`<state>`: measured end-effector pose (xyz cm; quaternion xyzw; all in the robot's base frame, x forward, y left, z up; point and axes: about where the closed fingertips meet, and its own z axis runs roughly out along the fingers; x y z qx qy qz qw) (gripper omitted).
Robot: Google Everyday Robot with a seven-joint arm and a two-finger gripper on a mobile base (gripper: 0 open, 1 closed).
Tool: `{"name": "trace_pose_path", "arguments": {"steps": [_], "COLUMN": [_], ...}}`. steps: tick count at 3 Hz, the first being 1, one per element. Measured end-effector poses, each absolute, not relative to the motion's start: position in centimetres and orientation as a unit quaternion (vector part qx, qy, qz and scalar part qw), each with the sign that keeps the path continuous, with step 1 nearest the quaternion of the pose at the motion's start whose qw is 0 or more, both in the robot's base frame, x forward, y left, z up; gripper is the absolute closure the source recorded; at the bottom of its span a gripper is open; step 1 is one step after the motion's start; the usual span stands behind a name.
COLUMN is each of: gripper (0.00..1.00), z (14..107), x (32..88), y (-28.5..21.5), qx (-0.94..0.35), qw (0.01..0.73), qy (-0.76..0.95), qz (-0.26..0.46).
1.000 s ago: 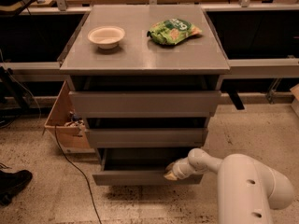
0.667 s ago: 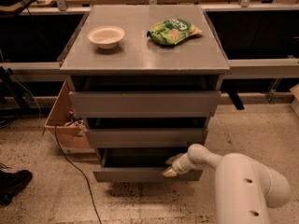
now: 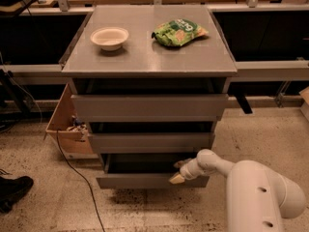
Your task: Close bottom drawer
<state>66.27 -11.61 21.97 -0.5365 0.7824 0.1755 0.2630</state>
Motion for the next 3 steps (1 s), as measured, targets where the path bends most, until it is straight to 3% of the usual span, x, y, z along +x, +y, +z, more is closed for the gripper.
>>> {"name": "trace_pose_path", "arguments": {"steps": [3], "gripper": [1.0], "z": [22.3], "x": [62.7], "y": [-14.6], "qx": [-0.485], "qw": [0.278], "qy": [0.802], "qz": [0.209]}}
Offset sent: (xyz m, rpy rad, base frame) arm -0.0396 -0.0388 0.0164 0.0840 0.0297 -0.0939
